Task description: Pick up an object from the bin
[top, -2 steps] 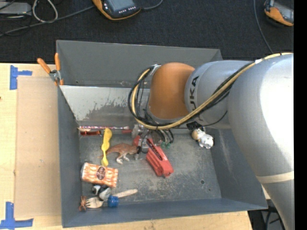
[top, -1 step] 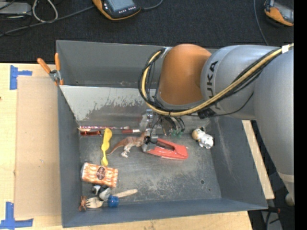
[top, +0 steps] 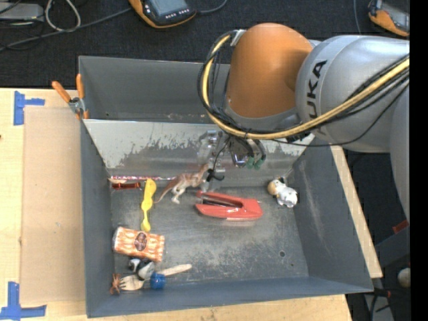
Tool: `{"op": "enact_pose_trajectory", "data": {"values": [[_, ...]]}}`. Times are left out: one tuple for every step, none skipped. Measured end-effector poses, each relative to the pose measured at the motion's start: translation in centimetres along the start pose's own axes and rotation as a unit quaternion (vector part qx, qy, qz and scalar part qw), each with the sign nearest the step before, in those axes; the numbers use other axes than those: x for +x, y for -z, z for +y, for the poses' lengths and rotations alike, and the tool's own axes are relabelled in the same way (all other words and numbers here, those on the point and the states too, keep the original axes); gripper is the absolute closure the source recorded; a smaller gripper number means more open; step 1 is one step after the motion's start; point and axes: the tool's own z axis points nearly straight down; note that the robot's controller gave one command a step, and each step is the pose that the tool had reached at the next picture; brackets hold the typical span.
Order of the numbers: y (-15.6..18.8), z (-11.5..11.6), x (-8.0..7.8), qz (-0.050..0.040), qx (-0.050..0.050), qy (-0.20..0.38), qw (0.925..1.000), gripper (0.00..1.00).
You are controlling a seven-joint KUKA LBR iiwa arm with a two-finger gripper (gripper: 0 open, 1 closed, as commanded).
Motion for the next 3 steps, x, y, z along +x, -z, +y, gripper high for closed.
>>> {"op": "enact_pose_trajectory", "data": {"values": [[8.2, -0.3, -0.6, -0.0059, 0.000, 0.001, 1.0000, 0.00], [7.7, -0.2, -0.5, -0.0019, 0.000, 0.002, 1.0000, 0.00], [2.3, -0.1, 0.8, -0.0032, 0.000, -0.037, 0.9993, 0.00]]}}
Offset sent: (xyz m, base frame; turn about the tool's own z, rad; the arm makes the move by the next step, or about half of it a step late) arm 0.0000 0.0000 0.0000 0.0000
